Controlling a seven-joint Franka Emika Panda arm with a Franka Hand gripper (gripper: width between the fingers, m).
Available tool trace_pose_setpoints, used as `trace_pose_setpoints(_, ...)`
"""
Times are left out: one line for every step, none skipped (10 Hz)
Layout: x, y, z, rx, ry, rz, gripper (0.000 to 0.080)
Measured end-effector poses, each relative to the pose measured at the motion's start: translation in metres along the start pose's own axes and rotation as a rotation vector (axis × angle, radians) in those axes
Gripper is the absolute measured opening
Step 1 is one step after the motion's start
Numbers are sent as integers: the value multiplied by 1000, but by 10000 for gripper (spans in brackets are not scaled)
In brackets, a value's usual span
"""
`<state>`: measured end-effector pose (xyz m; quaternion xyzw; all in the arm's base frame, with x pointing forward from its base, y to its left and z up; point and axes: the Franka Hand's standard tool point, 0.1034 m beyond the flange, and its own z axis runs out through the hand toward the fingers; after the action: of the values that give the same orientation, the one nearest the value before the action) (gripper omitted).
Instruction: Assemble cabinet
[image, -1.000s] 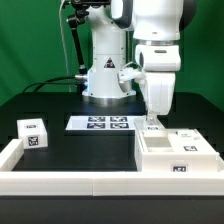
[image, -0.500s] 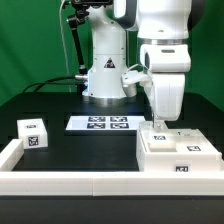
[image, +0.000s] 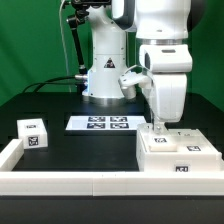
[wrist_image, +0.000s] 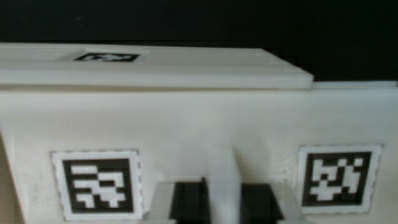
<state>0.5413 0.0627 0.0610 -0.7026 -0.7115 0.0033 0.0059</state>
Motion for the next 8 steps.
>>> trace_pose_setpoints(0,1,0,0,0,-3,70)
trace_pose_setpoints(0,8,0,-2,1,-4,70)
trace_pose_setpoints(-1,17,0,-3,2,-1,70)
trace_pose_setpoints(-1,27,0,-5,4,1,70)
trace_pose_setpoints(-2,37,-1,-14,7,4,70)
trace_pose_setpoints(-2,39,0,-2,5,5,70)
trace_pose_setpoints(-3,39,1,8,3,1,70)
trace_pose_setpoints(-3,39,1,23,0,-4,70)
